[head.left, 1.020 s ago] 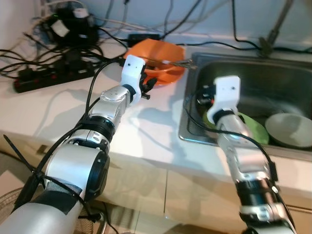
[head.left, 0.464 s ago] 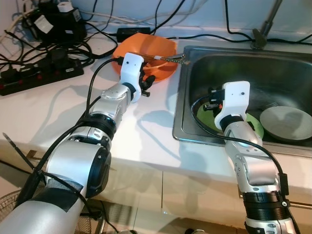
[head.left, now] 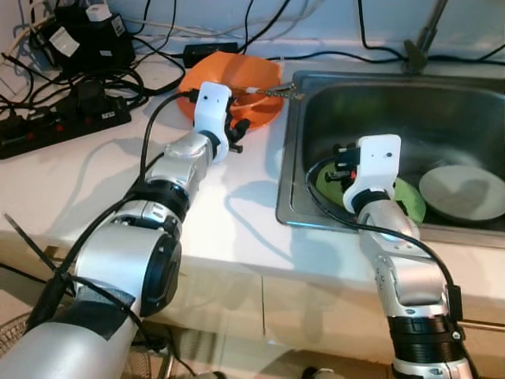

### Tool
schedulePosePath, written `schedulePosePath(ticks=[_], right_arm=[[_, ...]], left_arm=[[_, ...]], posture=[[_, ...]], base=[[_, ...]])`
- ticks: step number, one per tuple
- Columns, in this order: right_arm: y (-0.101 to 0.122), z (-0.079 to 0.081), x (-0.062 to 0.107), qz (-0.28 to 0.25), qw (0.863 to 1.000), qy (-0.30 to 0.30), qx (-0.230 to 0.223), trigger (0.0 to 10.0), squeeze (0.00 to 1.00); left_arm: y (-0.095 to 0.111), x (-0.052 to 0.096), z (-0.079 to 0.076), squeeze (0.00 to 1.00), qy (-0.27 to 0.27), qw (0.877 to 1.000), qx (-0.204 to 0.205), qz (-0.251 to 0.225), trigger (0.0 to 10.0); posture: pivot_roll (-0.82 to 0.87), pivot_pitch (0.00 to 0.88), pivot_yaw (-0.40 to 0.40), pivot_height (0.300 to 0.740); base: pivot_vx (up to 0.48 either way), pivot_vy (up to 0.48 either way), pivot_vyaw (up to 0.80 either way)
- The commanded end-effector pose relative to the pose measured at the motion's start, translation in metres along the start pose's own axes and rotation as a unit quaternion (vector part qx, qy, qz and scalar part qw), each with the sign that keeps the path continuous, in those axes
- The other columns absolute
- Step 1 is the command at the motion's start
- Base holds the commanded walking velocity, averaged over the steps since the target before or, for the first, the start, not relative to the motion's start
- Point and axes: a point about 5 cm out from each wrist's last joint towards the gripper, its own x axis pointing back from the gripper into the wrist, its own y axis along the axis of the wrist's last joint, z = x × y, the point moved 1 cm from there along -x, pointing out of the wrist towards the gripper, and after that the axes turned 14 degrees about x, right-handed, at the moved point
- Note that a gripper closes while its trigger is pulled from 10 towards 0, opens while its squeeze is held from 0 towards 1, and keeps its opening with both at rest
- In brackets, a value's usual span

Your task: Kitchen organization

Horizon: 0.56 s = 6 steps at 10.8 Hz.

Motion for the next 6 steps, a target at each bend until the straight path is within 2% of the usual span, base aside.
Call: schedulePosePath(ticks=[1,3,6], right_arm=[[-0.001,0.002,0.000,0.006,1.000,-0.002,0.002,10.0,0.00],[0.001,0.004,-0.006,-0.002,1.000,-0.005,-0.008,10.0,0.00],[0.005,0.011,-0.017,-0.013,1.000,-0.002,-0.019,10.0,0.00]], left_arm=[[-0.017,0.003,0.013,0.00,0.033,0.998,-0.003,0.046,10.0],[-0.021,0.006,0.020,0.00,0.045,0.996,0.018,0.077,10.0],[0.001,0.009,0.027,0.00,0.031,0.997,0.027,0.067,10.0]], posture=[[-0.08,0.139,0.104,0.740],[-0.03,0.113,0.112,0.740],[0.04,0.080,0.119,0.740]], base=[[0.000,0.000,0.00],[0.000,0.000,0.00],[0.000,0.000,0.00]])
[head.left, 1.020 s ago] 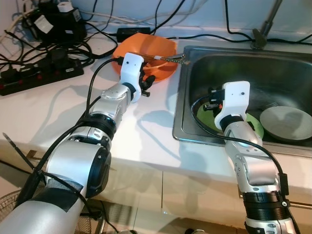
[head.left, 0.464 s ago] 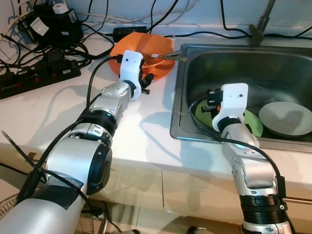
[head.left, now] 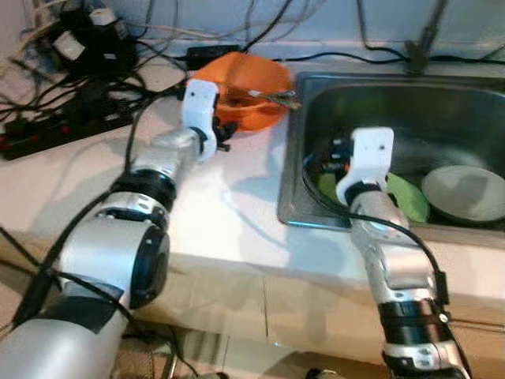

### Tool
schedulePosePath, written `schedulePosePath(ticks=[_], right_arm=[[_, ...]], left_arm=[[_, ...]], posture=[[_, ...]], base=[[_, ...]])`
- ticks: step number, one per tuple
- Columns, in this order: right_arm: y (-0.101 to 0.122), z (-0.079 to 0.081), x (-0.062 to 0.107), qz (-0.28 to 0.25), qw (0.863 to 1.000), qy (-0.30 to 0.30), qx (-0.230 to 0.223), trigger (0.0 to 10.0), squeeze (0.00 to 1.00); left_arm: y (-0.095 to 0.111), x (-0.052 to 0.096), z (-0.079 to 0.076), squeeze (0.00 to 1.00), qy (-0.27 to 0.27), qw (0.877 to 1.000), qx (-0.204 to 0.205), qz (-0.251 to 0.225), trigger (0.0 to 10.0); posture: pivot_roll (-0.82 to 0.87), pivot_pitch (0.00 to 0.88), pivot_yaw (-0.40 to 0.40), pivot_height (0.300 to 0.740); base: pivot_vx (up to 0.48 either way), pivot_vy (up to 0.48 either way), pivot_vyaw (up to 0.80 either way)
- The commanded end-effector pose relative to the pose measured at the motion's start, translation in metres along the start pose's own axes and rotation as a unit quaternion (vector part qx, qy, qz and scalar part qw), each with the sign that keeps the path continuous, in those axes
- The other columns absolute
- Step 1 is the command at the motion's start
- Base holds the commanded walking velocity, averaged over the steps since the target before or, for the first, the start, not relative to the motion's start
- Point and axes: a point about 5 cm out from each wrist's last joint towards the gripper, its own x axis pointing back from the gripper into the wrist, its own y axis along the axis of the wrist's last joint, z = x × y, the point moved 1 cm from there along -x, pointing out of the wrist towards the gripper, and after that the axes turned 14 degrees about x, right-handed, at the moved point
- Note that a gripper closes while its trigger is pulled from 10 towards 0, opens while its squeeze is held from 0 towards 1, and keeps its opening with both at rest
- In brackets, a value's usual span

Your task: Kitchen organization

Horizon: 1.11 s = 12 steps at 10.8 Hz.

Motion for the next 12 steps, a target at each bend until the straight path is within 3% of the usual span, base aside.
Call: schedulePosePath(ticks=[1,4,6,7,11,12], right_arm=[[0.002,0.004,-0.003,-0.006,1.000,0.004,-0.005,10.0,0.00],[0.003,0.004,-0.010,-0.014,1.000,0.004,-0.006,10.0,0.00],[-0.002,0.007,-0.011,-0.011,1.000,0.007,-0.006,10.0,0.00],[-0.002,0.007,-0.012,-0.011,1.000,0.008,-0.006,10.0,0.00],[-0.003,0.001,-0.009,-0.015,1.000,-0.004,-0.001,10.0,0.00],[-0.005,0.000,-0.006,-0.014,1.000,-0.007,0.001,10.0,0.00]], left_arm=[[0.005,0.003,0.007,0.00,0.006,1.000,0.009,0.009,10.0],[0.016,0.007,0.006,0.00,-0.013,1.000,0.021,0.008,10.0],[0.026,0.011,0.006,0.00,-0.024,0.999,-0.011,-0.044,10.0],[0.023,0.010,0.005,0.00,-0.031,0.998,-0.007,-0.046,10.0],[0.008,0.001,-0.024,0.00,-0.085,0.996,0.000,-0.029,10.0],[0.002,-0.004,-0.038,0.00,-0.102,0.995,0.004,-0.022,10.0]], posture=[[0.06,0.060,0.122,0.740],[0.09,0.039,0.116,0.740],[0.11,0.037,0.107,0.740],[0.10,0.039,0.108,0.740],[0.06,0.060,0.124,0.740],[0.05,0.069,0.125,0.740]], base=[[0.000,0.000,0.00],[0.000,0.000,0.00],[0.000,0.000,0.00],[0.000,0.000,0.00],[0.000,0.000,0.00],[0.000,0.000,0.00]])
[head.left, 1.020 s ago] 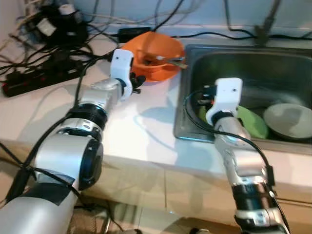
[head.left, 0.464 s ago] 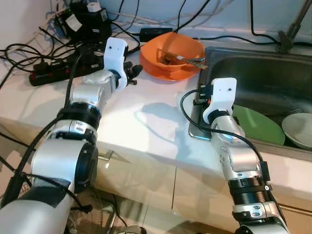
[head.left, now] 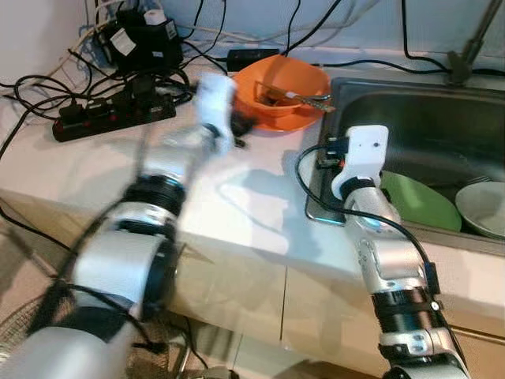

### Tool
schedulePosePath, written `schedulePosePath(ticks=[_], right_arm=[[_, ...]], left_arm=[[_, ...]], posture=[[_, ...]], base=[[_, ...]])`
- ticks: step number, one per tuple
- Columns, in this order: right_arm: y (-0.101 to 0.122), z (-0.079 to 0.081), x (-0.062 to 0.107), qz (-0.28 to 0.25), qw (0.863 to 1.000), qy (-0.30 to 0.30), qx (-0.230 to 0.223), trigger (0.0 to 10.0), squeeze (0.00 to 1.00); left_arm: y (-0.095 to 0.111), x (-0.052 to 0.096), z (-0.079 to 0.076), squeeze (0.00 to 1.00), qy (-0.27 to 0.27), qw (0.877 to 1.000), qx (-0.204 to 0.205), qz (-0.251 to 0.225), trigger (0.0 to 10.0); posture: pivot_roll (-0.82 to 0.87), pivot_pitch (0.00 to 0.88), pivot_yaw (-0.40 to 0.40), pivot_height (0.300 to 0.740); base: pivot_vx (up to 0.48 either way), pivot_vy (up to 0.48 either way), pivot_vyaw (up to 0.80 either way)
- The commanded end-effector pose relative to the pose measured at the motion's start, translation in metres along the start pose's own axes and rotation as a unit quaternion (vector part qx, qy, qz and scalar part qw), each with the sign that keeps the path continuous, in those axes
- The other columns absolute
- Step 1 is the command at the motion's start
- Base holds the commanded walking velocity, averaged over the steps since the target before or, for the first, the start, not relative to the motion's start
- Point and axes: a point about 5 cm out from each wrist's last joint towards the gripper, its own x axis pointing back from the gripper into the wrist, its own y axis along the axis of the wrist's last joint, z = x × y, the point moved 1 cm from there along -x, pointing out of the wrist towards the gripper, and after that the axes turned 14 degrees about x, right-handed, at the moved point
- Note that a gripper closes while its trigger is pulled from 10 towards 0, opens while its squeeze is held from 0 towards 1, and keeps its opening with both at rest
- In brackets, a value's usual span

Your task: Kitchen organization

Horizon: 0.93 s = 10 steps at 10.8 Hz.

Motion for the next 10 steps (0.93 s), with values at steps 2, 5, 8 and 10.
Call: schedulePosePath(ticks=[2,5,8,10], right_arm=[[0.005,-0.011,0.001,-0.003,1.000,-0.012,0.010,10.0,0.00],[0.013,-0.022,0.002,-0.010,0.999,-0.019,0.024,10.0,0.00],[0.010,-0.022,0.012,0.001,0.999,-0.020,0.025,10.0,0.00],[0.006,-0.024,0.019,0.011,0.999,-0.022,0.026,10.0,0.00]], left_arm=[[0.004,-0.005,-0.012,0.00,-0.014,1.000,-0.001,-0.006,10.0],[0.007,-0.010,-0.023,0.00,-0.017,1.000,-0.001,-0.019,10.0],[0.006,-0.011,-0.021,0.00,0.003,1.000,-0.003,-0.020,10.0],[0.010,-0.009,-0.013,0.00,0.025,0.999,0.000,-0.031,10.0]], posture=[[0.01,0.093,0.126,0.740],[-0.03,0.127,0.123,0.740],[-0.06,0.143,0.125,0.740],[-0.08,0.151,0.121,0.740]], base=[[0.000,0.000,0.00],[0.000,0.000,0.00],[0.000,0.000,0.00],[0.000,0.000,0.00]])
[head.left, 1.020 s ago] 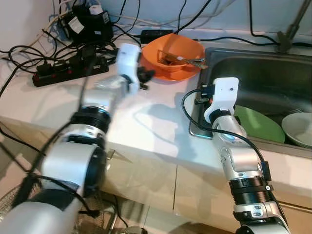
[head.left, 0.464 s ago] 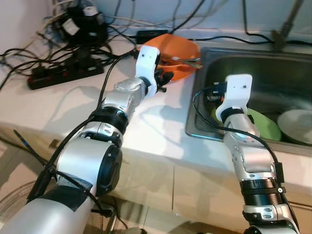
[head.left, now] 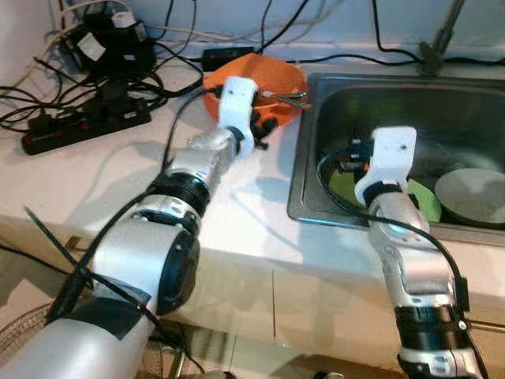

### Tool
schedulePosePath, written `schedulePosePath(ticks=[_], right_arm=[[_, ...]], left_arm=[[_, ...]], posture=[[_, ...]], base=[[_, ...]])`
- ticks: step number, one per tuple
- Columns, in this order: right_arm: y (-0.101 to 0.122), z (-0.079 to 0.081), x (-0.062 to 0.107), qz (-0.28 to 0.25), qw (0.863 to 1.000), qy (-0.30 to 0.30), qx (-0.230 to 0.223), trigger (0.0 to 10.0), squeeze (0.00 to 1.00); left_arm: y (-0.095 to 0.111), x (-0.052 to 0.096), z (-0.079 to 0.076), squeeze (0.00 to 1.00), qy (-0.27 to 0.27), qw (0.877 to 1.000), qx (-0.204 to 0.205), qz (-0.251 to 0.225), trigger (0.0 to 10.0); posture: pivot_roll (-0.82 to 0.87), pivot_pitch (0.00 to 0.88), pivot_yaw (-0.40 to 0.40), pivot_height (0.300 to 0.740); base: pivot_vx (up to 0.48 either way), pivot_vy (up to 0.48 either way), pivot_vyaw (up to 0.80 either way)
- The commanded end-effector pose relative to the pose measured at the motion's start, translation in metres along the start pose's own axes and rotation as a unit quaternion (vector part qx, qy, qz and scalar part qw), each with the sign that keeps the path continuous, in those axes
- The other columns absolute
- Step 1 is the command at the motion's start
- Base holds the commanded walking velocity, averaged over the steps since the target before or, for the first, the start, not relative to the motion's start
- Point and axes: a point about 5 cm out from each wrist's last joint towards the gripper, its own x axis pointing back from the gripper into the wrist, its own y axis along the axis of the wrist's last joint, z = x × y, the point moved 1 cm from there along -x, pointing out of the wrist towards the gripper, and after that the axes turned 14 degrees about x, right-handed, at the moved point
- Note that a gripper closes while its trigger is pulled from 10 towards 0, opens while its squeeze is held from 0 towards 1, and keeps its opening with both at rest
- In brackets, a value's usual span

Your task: Kitchen organization

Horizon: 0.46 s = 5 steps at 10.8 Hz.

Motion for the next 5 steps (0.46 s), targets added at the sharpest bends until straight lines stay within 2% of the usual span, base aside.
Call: schedulePosePath(ticks=[1,2,5], right_arm=[[0.004,0.002,0.004,-0.003,1.000,0.004,0.001,10.0,0.00],[0.004,0.003,0.005,-0.001,1.000,0.005,0.000,10.0,0.00],[0.003,0.002,0.010,0.008,1.000,0.008,0.002,10.0,0.00]], left_arm=[[0.009,0.002,0.008,0.00,0.021,1.000,-0.003,-0.011,10.0],[0.012,0.003,0.011,0.00,0.027,1.000,0.001,-0.015,10.0],[0.010,0.010,0.033,0.00,0.069,0.997,0.023,-0.016,10.0]], posture=[[-0.09,0.157,0.117,0.740],[-0.09,0.162,0.117,0.740],[-0.11,0.179,0.104,0.740]], base=[[0.000,0.000,0.00],[0.000,0.000,0.00],[0.000,0.000,0.00]])
